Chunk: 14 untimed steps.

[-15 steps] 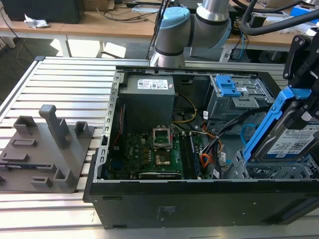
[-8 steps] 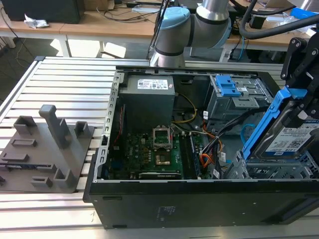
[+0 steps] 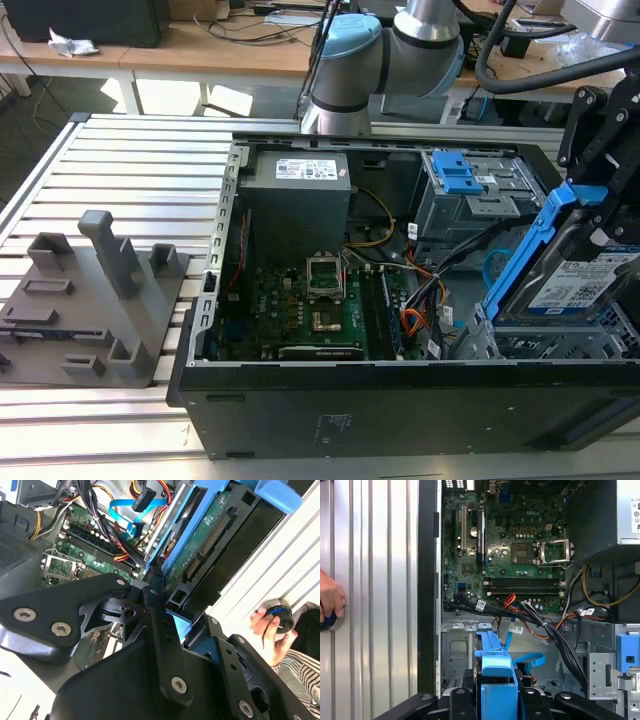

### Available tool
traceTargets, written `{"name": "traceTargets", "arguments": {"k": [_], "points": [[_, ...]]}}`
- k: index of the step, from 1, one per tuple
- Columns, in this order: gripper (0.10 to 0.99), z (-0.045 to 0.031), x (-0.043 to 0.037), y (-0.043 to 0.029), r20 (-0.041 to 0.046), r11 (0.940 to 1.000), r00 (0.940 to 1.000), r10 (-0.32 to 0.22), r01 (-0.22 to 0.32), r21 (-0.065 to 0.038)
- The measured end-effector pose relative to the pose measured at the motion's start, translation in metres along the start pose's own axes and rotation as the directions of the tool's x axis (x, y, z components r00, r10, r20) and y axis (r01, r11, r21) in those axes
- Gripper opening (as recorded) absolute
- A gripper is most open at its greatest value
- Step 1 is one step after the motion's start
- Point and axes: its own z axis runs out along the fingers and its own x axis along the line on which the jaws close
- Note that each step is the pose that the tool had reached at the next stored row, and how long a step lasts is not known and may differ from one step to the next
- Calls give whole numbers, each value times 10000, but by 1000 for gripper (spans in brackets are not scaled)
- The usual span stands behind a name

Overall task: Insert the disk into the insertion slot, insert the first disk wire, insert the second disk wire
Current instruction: 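Insert the disk into the insertion slot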

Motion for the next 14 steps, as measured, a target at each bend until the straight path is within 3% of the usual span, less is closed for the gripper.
{"name": "traceTargets", "arguments": {"k": [14], "points": [[365, 234, -1, -9, 1, 10000, 10000, 0, 0, 1]]}}
